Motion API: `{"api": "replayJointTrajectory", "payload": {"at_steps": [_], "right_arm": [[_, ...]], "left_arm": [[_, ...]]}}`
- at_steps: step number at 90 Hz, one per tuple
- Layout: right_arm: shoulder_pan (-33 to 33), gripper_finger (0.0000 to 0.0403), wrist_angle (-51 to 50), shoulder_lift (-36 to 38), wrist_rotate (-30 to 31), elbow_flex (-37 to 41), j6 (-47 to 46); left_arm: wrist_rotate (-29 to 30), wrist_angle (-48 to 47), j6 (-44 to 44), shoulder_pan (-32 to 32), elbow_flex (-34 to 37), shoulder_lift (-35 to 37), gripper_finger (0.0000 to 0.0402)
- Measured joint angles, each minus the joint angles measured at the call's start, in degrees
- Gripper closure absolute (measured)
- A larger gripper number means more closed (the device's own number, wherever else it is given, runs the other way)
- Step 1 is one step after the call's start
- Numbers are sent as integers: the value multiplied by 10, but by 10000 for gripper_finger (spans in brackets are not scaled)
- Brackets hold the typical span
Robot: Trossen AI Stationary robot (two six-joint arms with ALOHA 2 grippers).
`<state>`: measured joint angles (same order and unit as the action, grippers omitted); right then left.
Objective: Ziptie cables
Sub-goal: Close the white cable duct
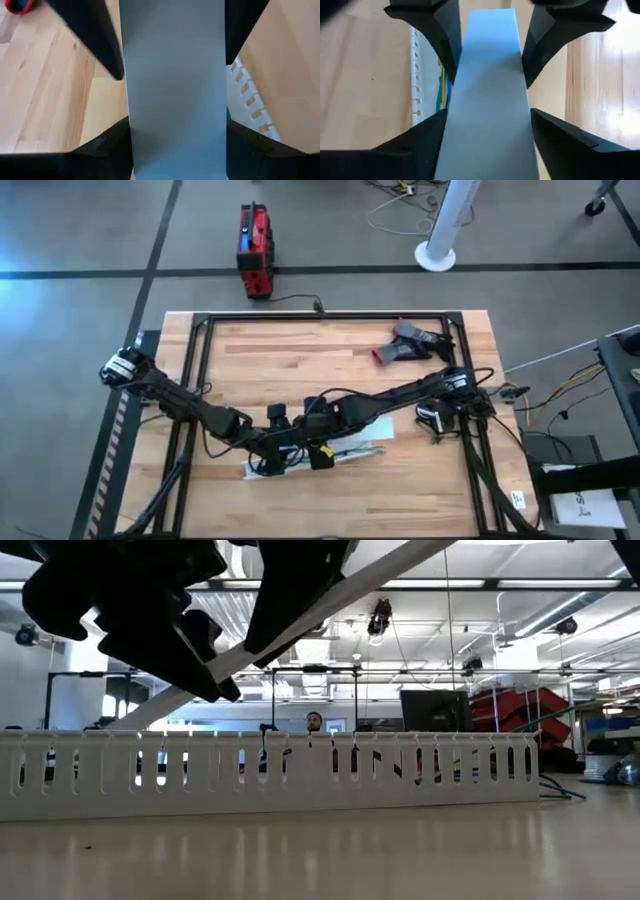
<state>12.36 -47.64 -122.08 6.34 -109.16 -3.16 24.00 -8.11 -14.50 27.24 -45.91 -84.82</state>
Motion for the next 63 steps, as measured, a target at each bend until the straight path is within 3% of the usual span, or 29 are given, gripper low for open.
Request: {"api": "replayJointTrajectory", "payload": {"at_steps": [7, 18, 45, 63], "right_arm": [[1, 182, -1, 0, 1, 0, -1], [2, 184, 1, 0, 3, 0, -2], [12, 184, 6, 14, 13, 2, 4], [17, 184, 9, 17, 13, 2, -16]], "left_arm": [[-4, 0, -7, 0, 0, 1, 187], [-15, -7, -9, 0, 0, 4, 182], [-53, -54, -39, 14, 25, 62, 112], [-38, -22, -84, 46, 76, 90, 115]]}}
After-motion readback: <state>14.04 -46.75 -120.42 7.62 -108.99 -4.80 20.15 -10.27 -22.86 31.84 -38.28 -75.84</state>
